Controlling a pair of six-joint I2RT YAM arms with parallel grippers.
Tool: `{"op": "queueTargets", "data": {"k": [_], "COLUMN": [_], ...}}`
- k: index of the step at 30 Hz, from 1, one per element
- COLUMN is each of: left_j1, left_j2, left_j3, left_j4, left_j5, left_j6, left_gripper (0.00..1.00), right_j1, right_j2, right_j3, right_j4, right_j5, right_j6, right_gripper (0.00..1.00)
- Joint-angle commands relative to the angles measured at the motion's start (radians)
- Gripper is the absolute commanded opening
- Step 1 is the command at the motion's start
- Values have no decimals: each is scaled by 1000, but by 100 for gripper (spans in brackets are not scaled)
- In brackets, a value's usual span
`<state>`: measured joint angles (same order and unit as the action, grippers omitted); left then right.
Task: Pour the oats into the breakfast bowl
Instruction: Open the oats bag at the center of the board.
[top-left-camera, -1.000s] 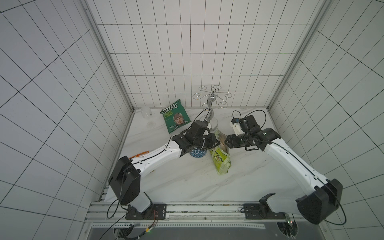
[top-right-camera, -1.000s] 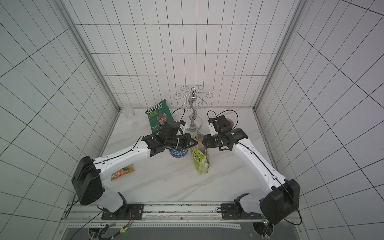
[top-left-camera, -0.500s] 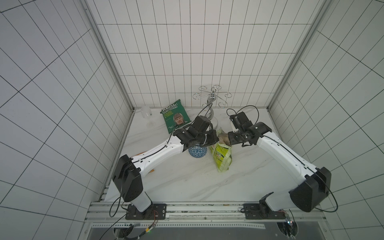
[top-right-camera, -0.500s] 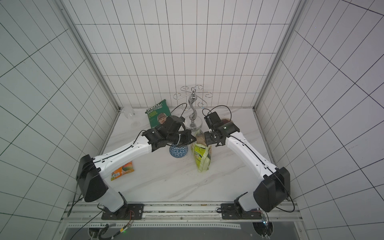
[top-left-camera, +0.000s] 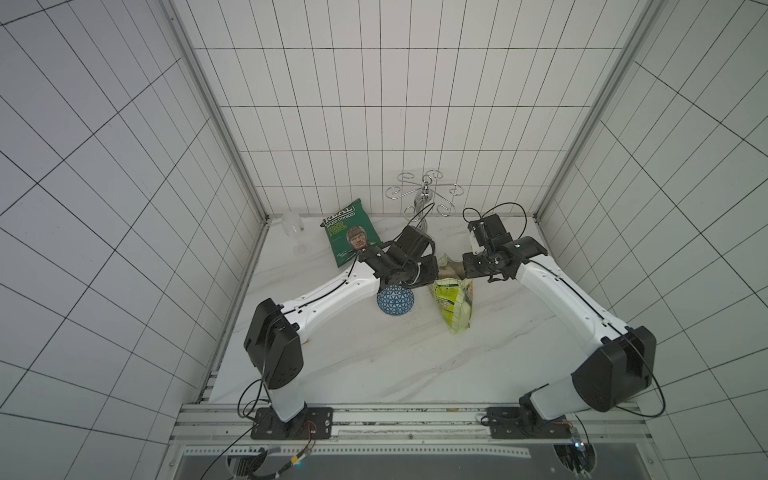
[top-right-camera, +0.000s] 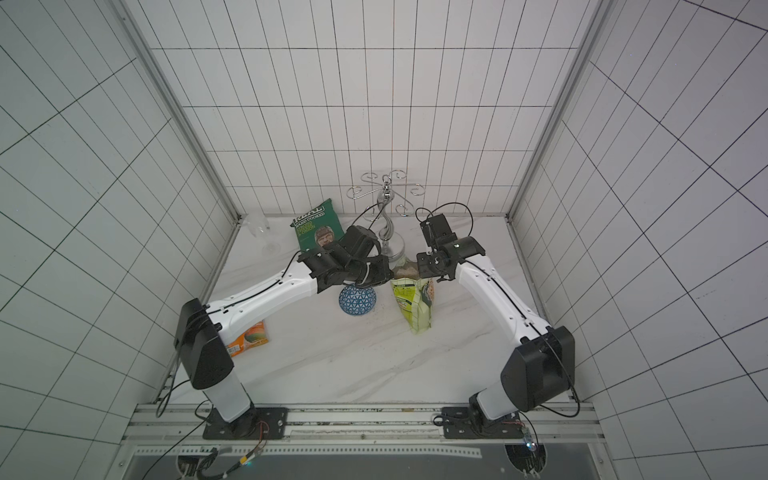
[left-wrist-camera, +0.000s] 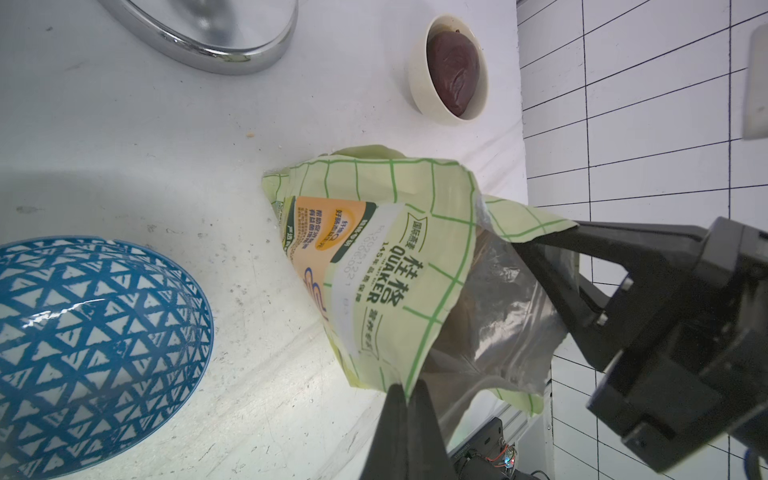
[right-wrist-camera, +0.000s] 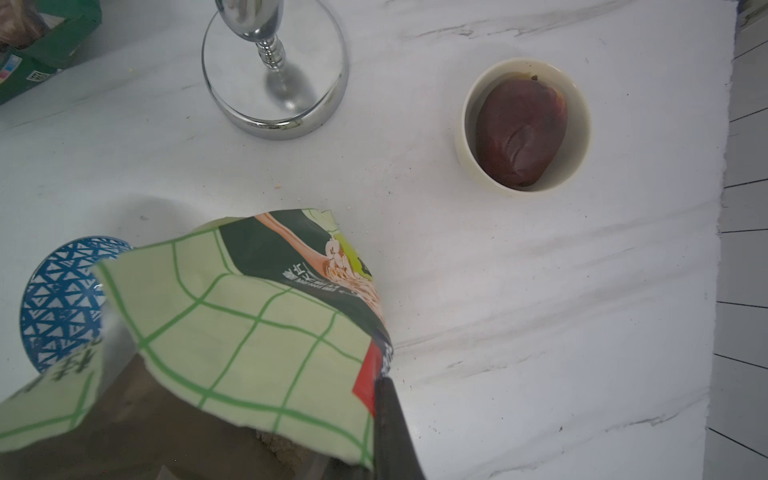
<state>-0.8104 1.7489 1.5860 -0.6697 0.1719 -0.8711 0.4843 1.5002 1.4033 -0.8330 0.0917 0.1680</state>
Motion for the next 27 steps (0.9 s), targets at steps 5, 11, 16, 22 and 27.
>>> {"op": "queueTargets", "data": {"k": [5, 11, 16, 22, 27], "left_j1": [8, 7, 8, 10, 14], "left_j2": [4, 7, 12, 20, 29], "left_j3": [31, 31, 34, 38, 56], "left_j4": [19, 22, 24, 21, 4], "left_j5": [1, 17, 17, 18, 18], "left_j6": [2, -3, -1, 0, 12], "left_gripper": [0, 0, 0, 0, 0], "right_j1": [-21, -18, 24, 164, 238], "right_j2": [-153, -335, -573, -798, -889], "right_j3": [-108, -235, -436, -735, -984], "right_j4": [134, 193, 304, 461, 656], "right_j5": [-77, -68, -102, 28, 115], "right_j6": [-3, 27, 87, 178, 215], "right_gripper": [33, 69, 85, 99, 99]}}
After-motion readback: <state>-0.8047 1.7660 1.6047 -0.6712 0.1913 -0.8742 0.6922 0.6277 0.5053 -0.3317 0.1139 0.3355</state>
